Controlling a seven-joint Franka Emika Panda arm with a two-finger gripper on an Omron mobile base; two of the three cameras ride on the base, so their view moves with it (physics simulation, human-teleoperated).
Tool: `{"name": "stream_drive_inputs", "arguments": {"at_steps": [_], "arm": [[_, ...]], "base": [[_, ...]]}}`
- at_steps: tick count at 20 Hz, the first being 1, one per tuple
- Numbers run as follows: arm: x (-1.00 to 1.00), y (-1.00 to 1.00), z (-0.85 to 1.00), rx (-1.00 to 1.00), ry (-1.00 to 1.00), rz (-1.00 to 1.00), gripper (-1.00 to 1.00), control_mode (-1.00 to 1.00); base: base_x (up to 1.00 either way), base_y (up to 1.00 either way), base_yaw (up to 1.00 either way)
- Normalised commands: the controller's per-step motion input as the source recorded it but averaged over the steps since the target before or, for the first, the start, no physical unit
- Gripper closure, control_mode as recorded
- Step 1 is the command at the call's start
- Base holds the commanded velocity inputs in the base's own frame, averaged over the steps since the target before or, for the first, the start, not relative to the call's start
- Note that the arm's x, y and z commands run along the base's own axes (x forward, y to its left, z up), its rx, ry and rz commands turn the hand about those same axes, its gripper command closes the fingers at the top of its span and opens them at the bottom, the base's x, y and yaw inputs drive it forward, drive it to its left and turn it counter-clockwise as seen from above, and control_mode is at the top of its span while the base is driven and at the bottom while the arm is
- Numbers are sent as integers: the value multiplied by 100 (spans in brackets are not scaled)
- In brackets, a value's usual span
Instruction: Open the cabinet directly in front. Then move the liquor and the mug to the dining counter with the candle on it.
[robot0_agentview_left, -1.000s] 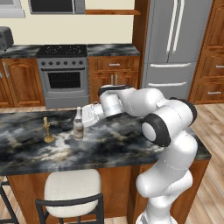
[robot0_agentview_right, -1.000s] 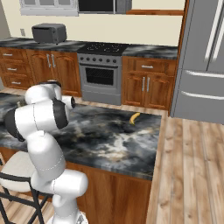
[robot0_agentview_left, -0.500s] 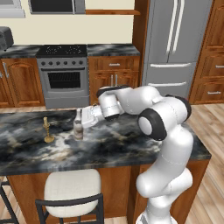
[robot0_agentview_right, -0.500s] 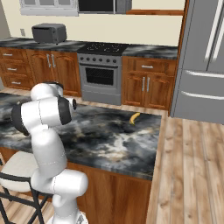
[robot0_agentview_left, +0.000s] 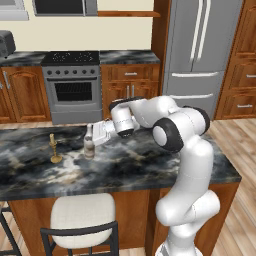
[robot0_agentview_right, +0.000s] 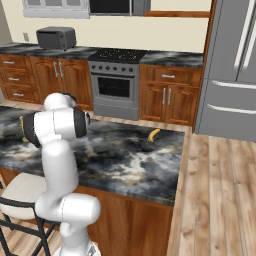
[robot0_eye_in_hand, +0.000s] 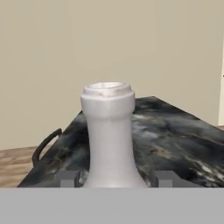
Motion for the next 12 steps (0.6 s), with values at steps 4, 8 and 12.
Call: {"name": "stream_drive_inputs", "arguments": {"at_steps": [4,8,12], "arm": [[29,0,-23,-3,0,0,100,-100],[18,0,-13,-1,0,0,-100,-100],[0,0,0,0,0,0,-100,-100]], "base": [[0,0,0],[0,0,0],[0,0,0]]}}
